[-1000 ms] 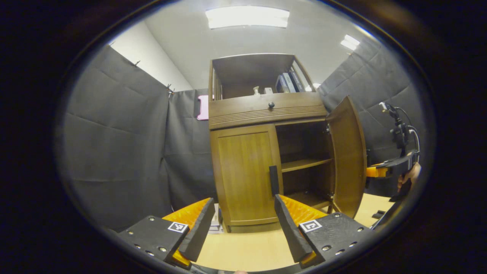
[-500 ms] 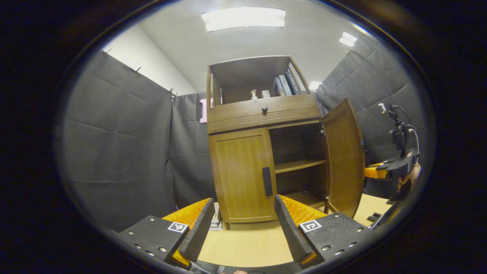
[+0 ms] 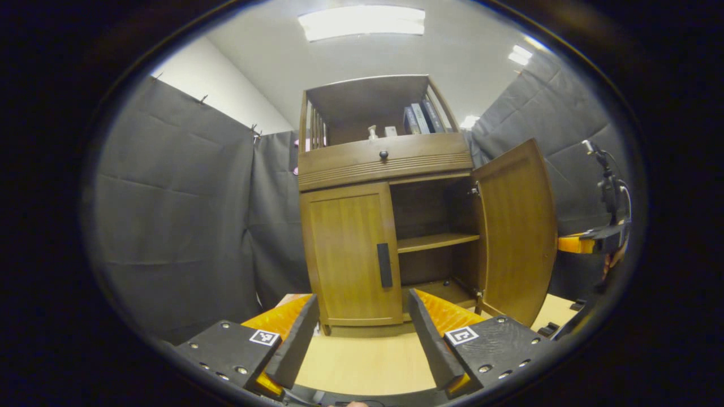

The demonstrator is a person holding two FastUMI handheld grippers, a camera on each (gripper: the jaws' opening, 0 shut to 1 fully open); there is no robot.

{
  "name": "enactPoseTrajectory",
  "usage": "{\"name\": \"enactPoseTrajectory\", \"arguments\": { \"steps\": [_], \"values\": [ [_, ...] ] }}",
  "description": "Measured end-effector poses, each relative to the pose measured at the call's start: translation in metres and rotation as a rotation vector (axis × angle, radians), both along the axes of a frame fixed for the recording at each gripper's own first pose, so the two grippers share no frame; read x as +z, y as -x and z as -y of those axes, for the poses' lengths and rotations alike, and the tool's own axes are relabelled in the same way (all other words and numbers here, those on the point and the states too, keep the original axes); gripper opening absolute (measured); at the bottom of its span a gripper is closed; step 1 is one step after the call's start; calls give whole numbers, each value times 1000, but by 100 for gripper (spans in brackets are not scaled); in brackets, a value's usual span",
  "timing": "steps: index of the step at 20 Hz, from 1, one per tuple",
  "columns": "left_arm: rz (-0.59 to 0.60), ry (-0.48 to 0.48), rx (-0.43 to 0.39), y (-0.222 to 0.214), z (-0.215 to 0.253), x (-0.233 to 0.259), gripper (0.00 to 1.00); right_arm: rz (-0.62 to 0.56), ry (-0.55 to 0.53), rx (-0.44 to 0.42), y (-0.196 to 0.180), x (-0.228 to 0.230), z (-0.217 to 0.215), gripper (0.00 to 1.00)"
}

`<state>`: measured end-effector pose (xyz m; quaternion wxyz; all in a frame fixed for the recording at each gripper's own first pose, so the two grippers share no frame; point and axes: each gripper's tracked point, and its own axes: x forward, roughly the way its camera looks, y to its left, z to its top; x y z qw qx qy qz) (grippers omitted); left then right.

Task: Open the right door of the double-door shoe cabinet with the right hand, and open the left door with the left hand.

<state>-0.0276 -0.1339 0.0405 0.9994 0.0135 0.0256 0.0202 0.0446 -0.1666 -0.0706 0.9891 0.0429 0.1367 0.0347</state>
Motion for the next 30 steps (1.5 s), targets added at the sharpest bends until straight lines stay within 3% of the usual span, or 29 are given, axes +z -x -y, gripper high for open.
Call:
{"name": "enactPoseTrajectory", "arguments": {
  "steps": [2,5,6,9,13,14,15,16,17,18,21,23,30],
  "values": [
    [-2,1,3,-11,2,2,91,6,9,10,14,2,6,0],
    [7,-3,0,-36,3,6,91,8,9,45,38,5,3,26],
    [12,-5,1,-49,4,7,91,15,2,54,44,7,1,25],
    [22,5,-21,-82,10,9,92,38,-18,42,55,14,0,92],
    [27,16,-55,-129,17,10,92,62,41,8,59,19,1,92],
    [24,22,-62,-139,18,7,91,65,47,-3,59,21,0,97],
    [23,28,-72,-150,19,5,92,69,47,-10,58,23,-2,92],
    [22,32,-82,-159,20,3,92,73,50,-17,57,24,-4,97],
    [24,33,-93,-171,22,2,92,74,60,-26,54,24,-4,92],
    [25,32,-104,-179,23,-1,90,72,74,-38,52,23,-3,97],
    [19,38,-130,-212,24,-12,91,67,94,-70,46,24,-4,96],
    [16,47,-146,-232,27,-20,91,72,102,-97,43,27,-5,100],
    [-10,65,-178,-290,30,-52,90,32,143,-154,37,13,-17,96]
  ]
}}
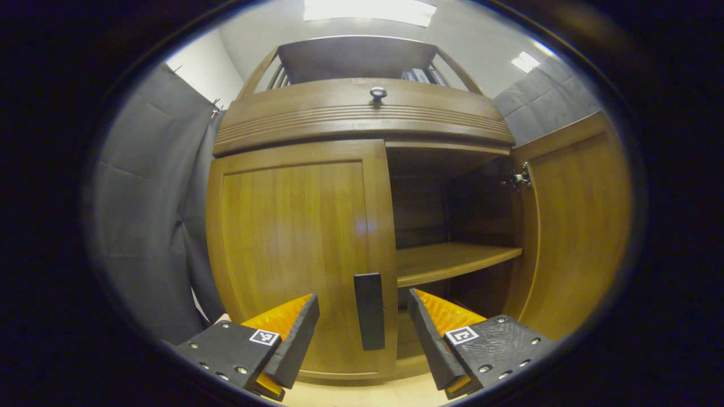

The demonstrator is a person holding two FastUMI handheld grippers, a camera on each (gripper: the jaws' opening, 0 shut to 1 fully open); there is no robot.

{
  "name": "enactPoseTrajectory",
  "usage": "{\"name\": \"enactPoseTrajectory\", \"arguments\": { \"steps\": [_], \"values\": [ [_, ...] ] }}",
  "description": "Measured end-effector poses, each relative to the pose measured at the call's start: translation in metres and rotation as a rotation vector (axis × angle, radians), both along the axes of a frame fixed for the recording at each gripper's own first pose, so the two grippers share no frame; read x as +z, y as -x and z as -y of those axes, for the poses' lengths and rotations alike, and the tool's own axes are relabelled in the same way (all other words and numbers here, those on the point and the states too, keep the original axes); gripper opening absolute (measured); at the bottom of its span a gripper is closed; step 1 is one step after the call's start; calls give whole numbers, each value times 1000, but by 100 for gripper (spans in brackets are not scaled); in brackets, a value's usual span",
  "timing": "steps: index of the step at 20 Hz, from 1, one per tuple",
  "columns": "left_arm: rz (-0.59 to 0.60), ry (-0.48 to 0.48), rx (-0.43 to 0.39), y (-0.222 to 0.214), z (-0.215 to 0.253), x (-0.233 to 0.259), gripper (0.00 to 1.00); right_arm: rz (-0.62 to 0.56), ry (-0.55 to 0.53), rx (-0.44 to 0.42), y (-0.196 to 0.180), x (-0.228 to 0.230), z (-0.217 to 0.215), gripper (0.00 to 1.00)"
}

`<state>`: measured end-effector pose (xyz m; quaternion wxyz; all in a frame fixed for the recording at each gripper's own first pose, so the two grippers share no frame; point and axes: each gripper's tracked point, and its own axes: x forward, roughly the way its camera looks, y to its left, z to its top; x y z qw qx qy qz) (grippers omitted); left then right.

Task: Open the right door of the double-door shoe cabinet with the right hand, and open the left door with the left hand.

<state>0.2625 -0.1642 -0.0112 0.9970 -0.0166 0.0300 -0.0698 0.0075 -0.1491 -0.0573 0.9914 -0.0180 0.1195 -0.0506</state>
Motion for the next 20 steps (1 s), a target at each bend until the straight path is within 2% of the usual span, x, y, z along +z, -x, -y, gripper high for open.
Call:
{"name": "enactPoseTrajectory", "arguments": {
  "steps": [2,5,10,12,13,14,16,17,18,20],
  "values": [
    [-11,10,-6,-13,0,-8,92,-1,-5,-17,-1,-4,-3,99],
    [-30,44,-25,-25,2,-22,92,-3,-3,-39,-5,-7,-9,96],
    [-97,28,-47,-45,9,-51,91,-8,-7,-73,-9,-15,-18,96],
    [-122,28,-59,-49,13,-60,70,-13,-10,-87,-11,-20,-21,99],
    [-120,30,-56,-50,14,-60,68,-14,-12,-93,-10,-21,-22,96],
    [-114,33,-59,-53,14,-59,65,-15,-14,-99,-10,-21,-23,99],
    [-106,30,-67,-55,16,-58,53,-20,-19,-113,-10,-24,-24,96],
    [-96,48,-81,-45,17,-53,47,-25,-25,-117,-10,-26,-26,99],
    [-95,64,-69,-57,23,-58,41,-28,-30,-119,-9,-27,-27,96],
    [-88,52,-59,-56,19,-56,29,-26,-27,-119,-6,-26,-30,99]
  ]
}}
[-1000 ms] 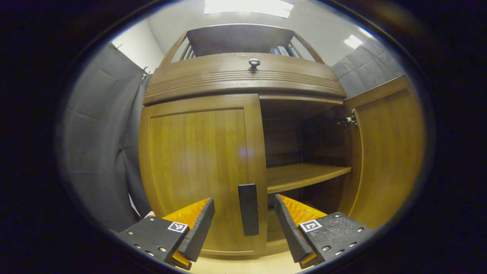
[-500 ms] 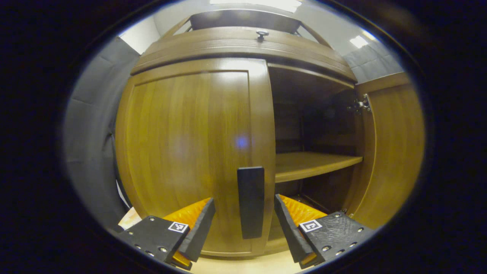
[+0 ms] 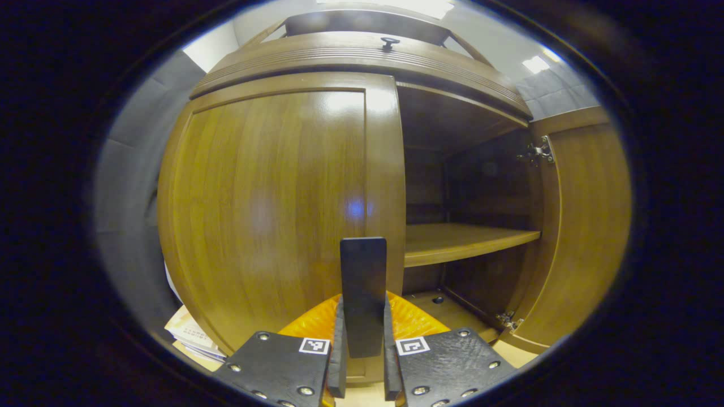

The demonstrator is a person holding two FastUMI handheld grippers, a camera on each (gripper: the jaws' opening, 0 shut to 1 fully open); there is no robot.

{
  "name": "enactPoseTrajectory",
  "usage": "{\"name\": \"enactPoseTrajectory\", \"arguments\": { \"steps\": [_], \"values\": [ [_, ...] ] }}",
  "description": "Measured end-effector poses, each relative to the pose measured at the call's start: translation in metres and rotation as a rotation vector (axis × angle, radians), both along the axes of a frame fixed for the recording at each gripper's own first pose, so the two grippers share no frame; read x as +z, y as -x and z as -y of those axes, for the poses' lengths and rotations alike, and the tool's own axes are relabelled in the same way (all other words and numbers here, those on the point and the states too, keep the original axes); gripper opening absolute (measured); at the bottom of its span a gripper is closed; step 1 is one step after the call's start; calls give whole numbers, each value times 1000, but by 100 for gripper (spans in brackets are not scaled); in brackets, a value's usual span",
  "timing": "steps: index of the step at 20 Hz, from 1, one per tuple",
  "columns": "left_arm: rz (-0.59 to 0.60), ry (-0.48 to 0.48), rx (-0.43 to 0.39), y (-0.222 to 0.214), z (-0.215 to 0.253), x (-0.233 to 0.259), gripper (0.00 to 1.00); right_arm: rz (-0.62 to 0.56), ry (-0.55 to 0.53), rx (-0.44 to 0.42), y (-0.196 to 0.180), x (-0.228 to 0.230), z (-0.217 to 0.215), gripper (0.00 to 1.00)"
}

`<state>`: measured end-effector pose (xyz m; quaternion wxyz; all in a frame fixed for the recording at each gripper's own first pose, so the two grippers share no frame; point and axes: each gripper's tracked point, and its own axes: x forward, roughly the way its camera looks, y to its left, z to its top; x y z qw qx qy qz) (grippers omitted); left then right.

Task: Open the right door of the double-door shoe cabinet with the right hand, and open the left door with the left hand.

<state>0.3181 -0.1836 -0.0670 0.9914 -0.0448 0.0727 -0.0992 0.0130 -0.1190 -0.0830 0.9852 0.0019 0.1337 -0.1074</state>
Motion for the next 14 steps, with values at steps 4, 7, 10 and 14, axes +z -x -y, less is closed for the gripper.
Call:
{"name": "enactPoseTrajectory", "arguments": {
  "steps": [4,7,10,14],
  "values": [
    [-38,18,32,4,0,-2,22,11,48,31,9,7,-3,99],
    [-51,27,26,19,-4,1,17,23,46,56,17,13,-5,97],
    [-49,20,28,40,-9,3,17,30,23,77,25,12,-9,97],
    [-54,16,42,69,-21,6,17,31,8,114,33,11,-18,97]
  ]
}}
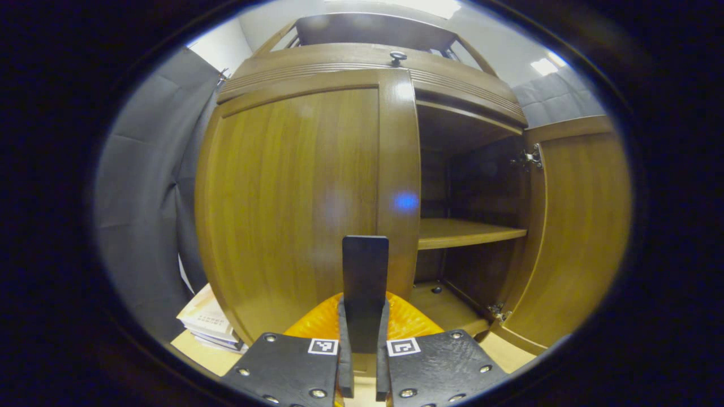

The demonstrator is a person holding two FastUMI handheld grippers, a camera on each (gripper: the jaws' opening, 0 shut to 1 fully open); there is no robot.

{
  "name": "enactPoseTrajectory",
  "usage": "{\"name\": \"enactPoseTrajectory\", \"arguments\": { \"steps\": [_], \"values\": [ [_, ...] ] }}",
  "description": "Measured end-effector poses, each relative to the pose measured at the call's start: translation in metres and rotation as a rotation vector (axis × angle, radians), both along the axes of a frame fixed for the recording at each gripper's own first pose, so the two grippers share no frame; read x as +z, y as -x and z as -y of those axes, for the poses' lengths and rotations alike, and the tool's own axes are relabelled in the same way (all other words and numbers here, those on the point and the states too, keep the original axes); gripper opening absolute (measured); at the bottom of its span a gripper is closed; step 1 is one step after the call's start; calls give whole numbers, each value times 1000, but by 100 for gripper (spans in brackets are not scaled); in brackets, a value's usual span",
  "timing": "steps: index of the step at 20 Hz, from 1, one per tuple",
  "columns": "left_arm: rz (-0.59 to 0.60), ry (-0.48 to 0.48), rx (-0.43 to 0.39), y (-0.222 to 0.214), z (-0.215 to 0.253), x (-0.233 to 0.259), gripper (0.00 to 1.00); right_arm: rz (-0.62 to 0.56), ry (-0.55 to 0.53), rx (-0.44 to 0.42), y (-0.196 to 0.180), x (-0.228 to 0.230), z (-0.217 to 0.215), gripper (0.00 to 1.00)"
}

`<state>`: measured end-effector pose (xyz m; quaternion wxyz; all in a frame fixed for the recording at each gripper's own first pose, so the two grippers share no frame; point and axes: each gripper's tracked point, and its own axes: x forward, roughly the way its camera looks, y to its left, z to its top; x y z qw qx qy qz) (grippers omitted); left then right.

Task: Open the right door of the double-door shoe cabinet with the right hand, and open the left door with the left hand.

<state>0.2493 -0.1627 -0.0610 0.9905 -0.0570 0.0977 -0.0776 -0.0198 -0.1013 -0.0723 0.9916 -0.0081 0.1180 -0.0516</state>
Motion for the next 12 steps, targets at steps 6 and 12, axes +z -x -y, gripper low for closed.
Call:
{"name": "enactPoseTrajectory", "arguments": {
  "steps": [6,12],
  "values": [
    [-8,-8,17,37,-20,4,17,11,-17,37,12,7,-10,97],
    [-11,-7,28,69,-45,6,17,37,-58,76,18,19,-24,99]
  ]
}}
